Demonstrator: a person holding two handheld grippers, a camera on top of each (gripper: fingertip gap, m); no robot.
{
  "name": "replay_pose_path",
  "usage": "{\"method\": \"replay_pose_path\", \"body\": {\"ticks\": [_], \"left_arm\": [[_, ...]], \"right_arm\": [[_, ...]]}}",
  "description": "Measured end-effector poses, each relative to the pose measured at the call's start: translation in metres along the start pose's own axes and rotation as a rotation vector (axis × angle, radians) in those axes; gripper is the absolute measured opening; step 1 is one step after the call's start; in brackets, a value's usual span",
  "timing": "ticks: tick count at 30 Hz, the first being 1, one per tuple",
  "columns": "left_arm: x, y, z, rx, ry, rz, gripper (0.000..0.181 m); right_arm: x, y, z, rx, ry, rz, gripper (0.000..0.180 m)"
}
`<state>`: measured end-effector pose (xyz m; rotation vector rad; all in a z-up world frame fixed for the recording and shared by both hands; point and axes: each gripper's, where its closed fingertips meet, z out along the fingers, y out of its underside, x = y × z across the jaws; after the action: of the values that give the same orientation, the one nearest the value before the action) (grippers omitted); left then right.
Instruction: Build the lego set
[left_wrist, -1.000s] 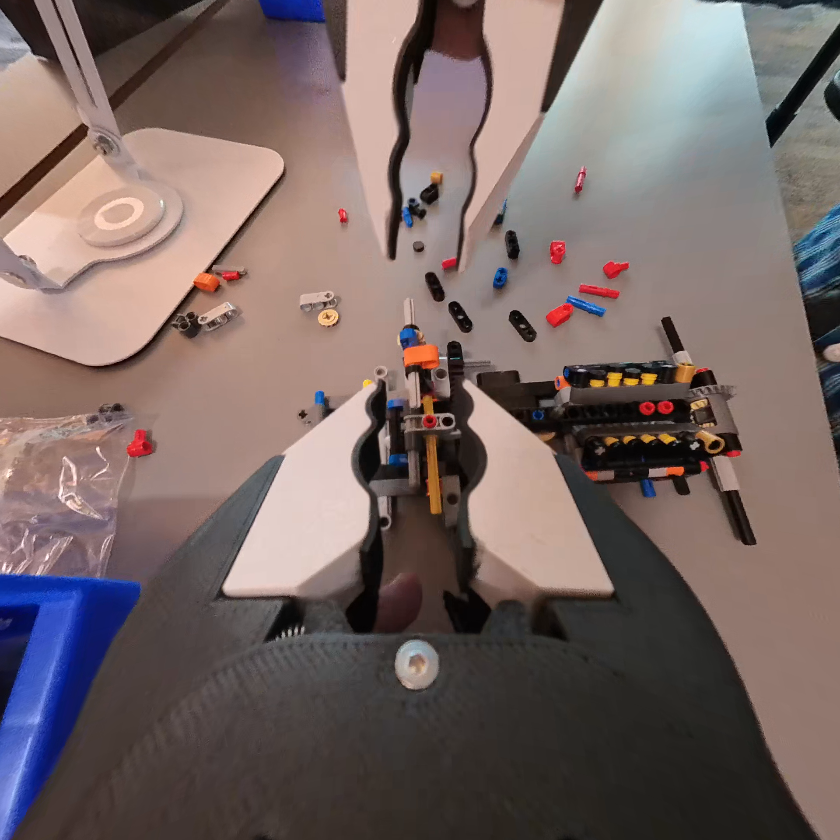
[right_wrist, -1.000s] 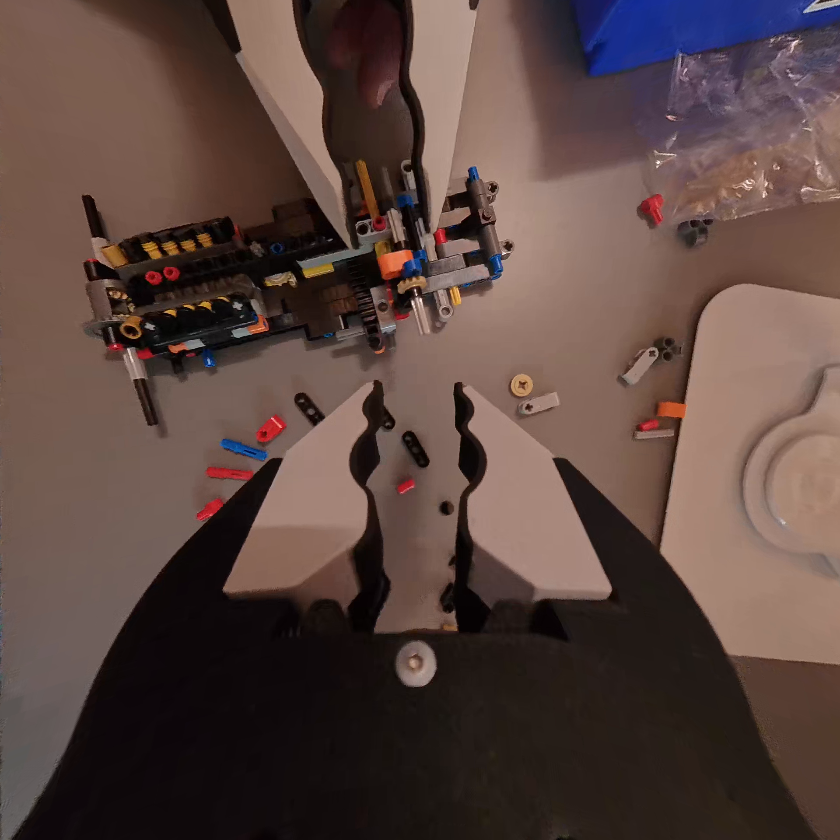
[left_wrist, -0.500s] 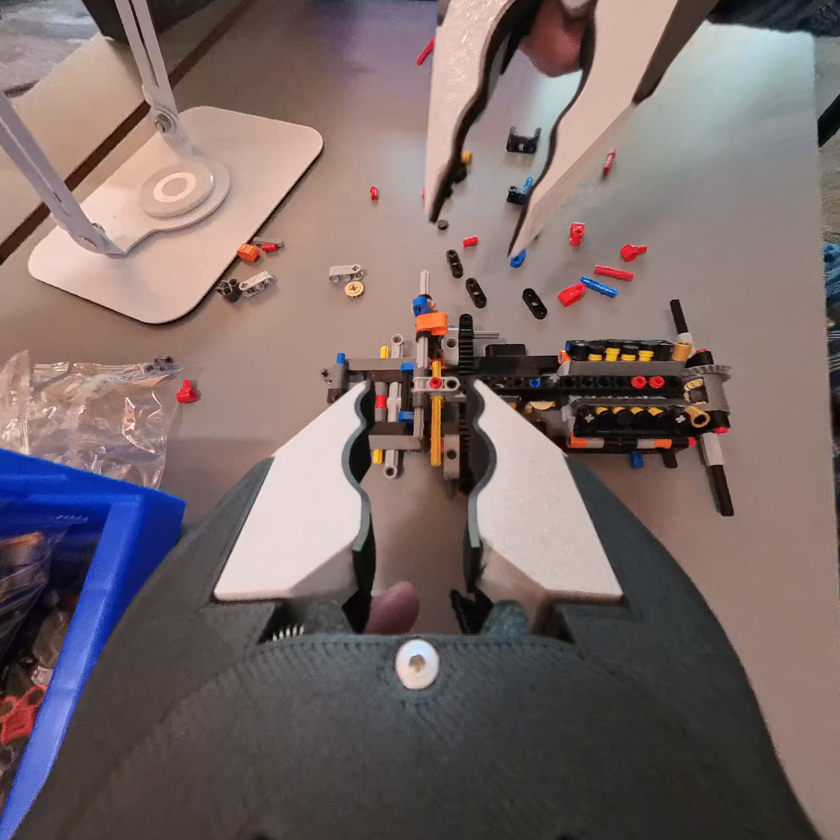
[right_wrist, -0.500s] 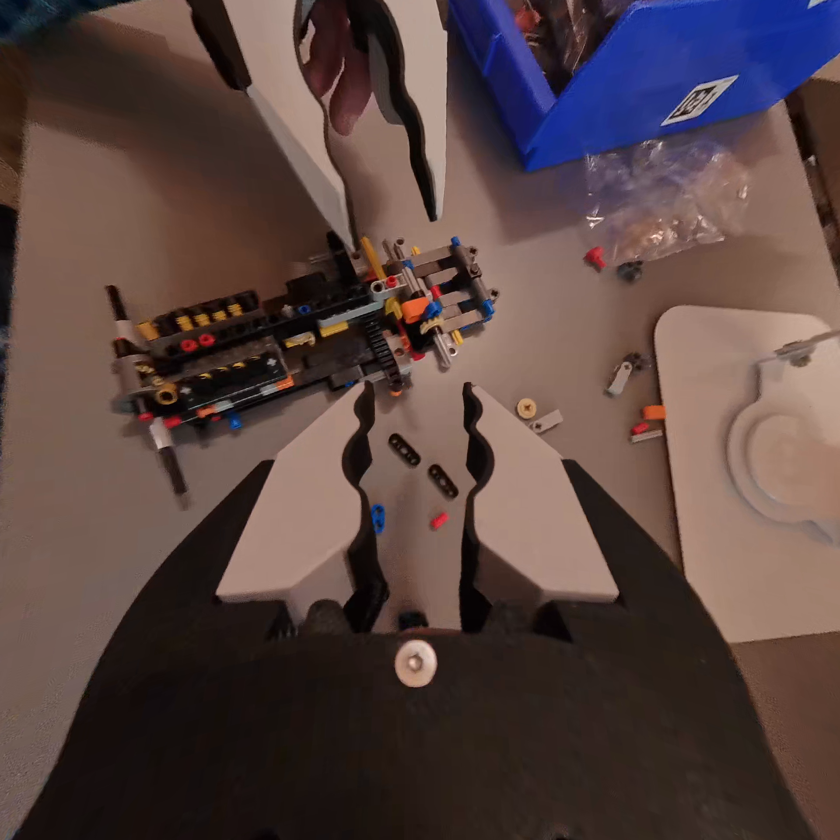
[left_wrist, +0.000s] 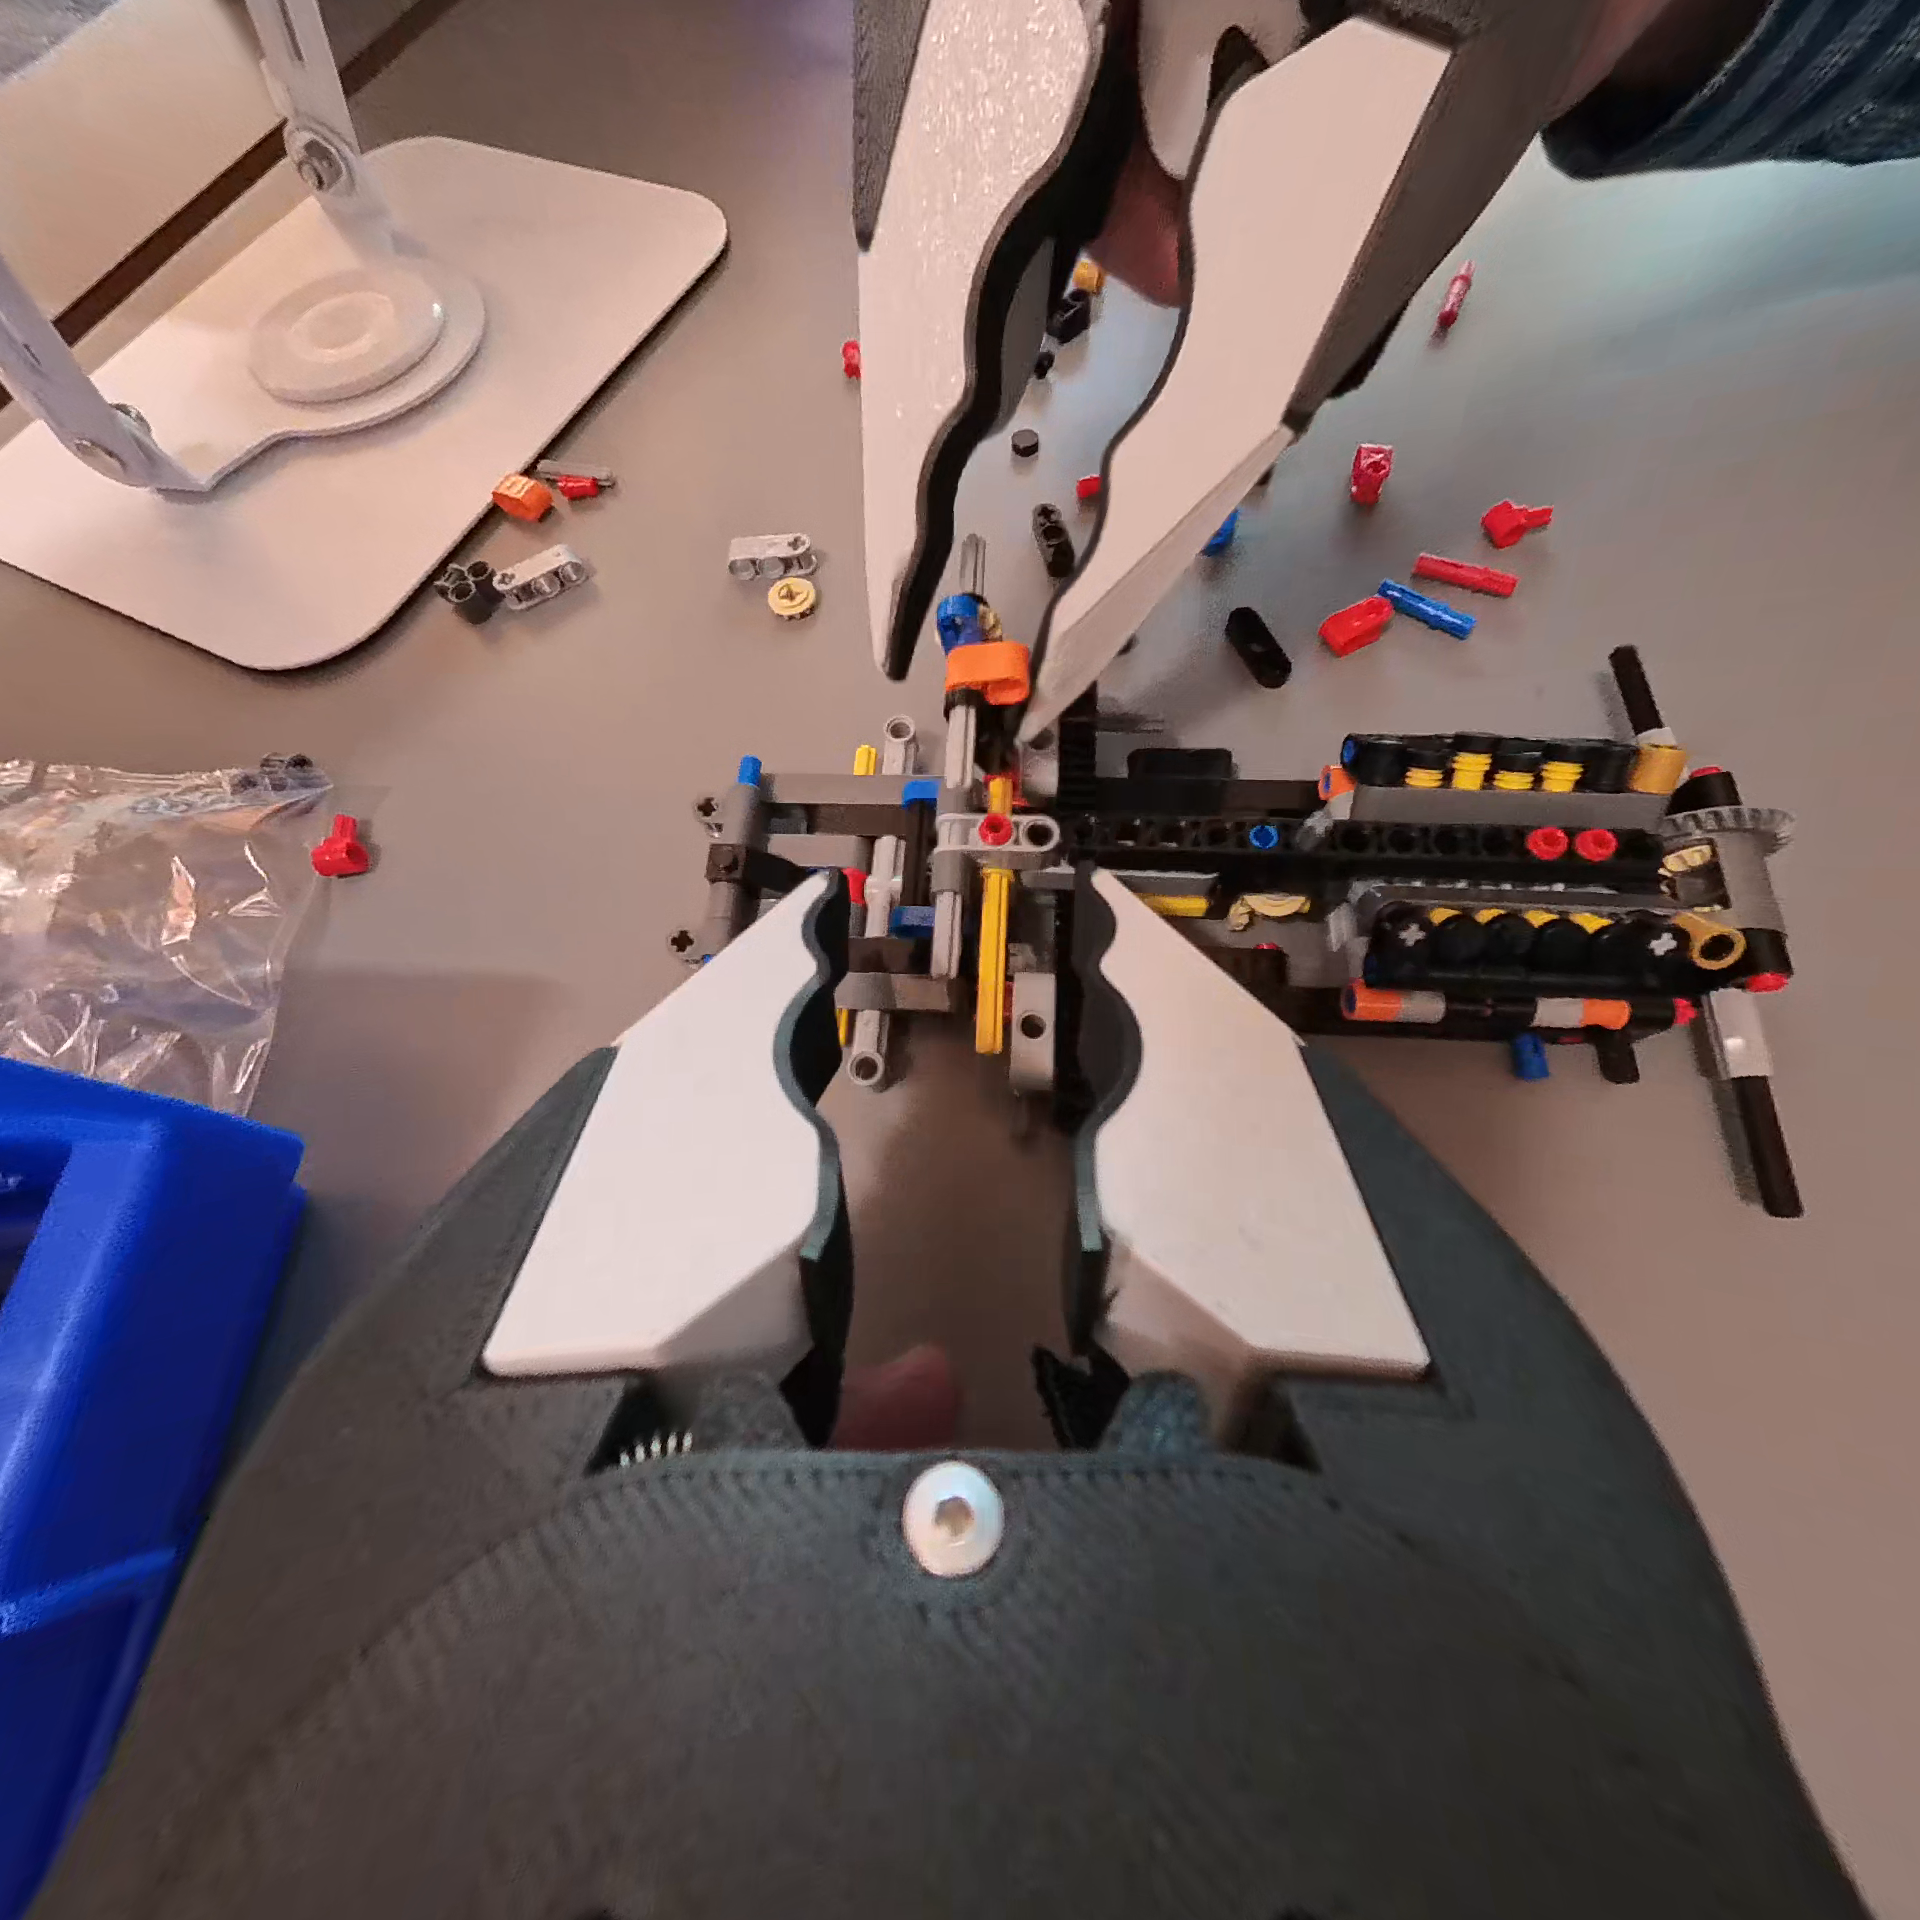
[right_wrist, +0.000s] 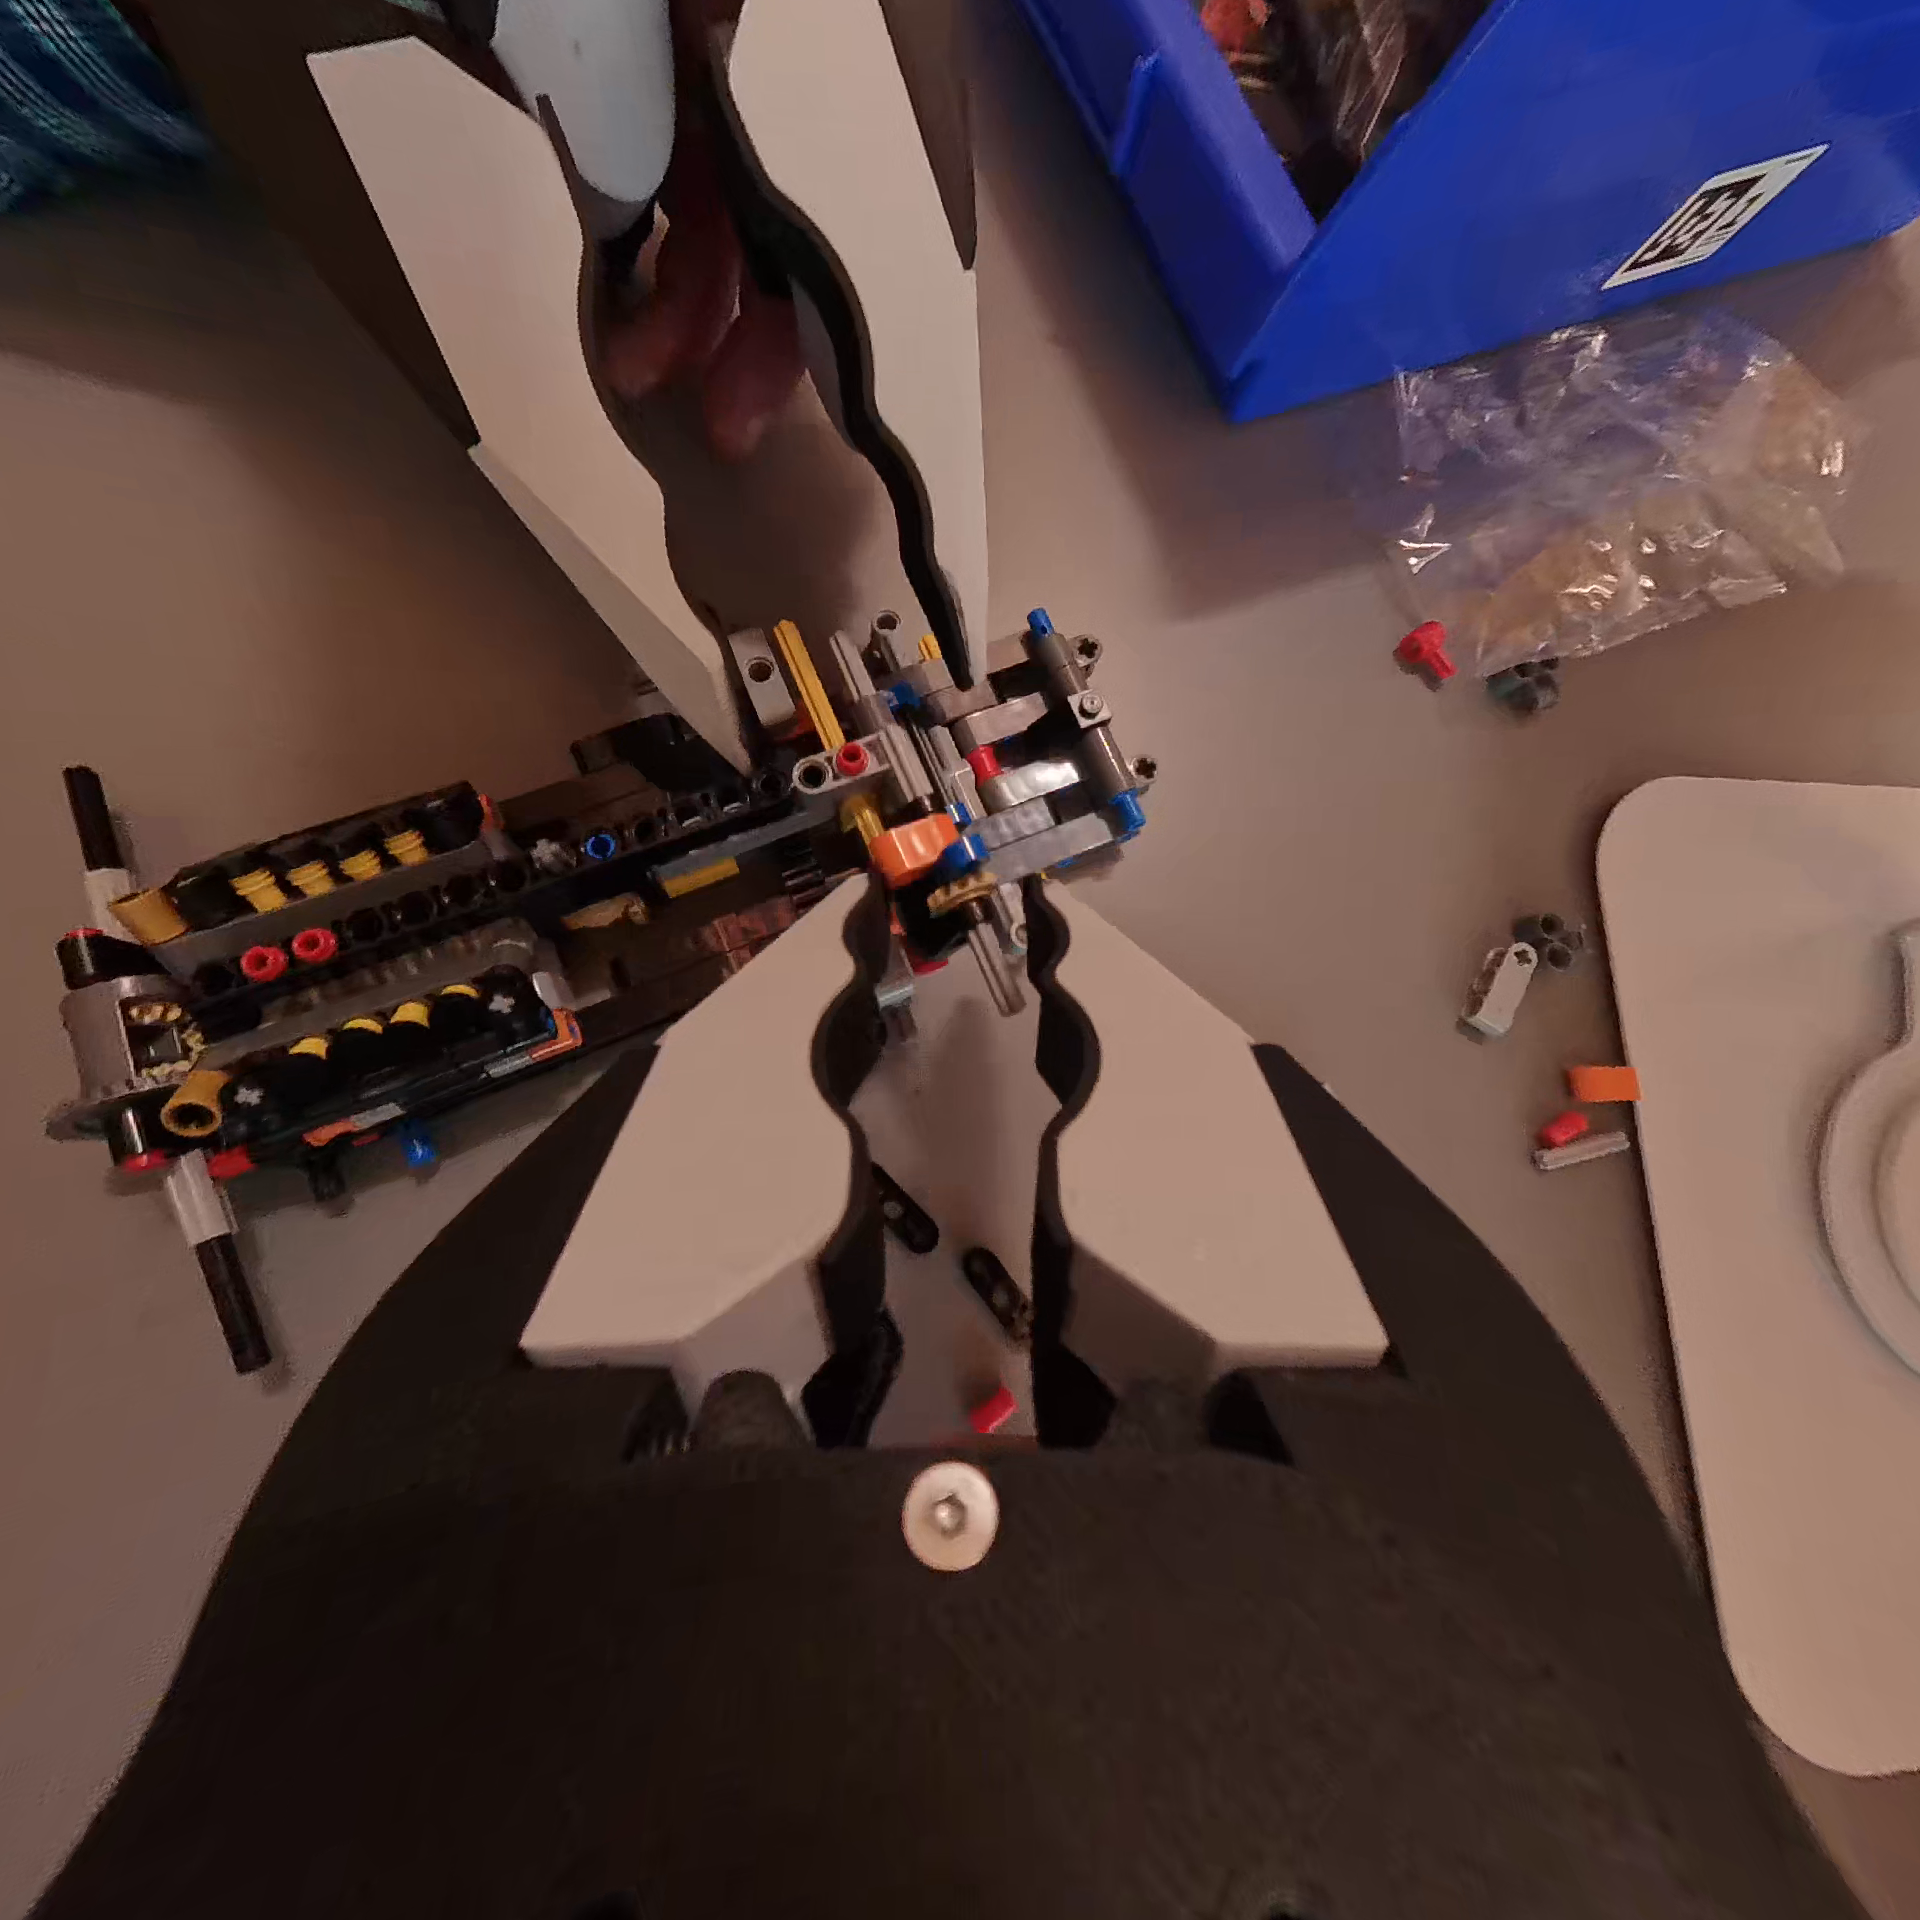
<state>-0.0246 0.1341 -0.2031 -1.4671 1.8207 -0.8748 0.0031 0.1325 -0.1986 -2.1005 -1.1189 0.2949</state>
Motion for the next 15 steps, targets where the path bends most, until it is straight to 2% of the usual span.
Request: {"method": "replay_pose_path", "body": {"ticks": [4, 15], "left_arm": [[-0.004, -0.001, 0.003, 0.000, 0.009, -0.004, 0.040], [-0.014, -0.002, 0.011, -0.013, 0.016, -0.007, 0.040]], "right_arm": [[0.002, 0.001, 0.001, 0.008, -0.009, 0.026, 0.020], [0.007, 0.002, -0.001, 0.025, -0.052, 0.130, 0.020]]}}
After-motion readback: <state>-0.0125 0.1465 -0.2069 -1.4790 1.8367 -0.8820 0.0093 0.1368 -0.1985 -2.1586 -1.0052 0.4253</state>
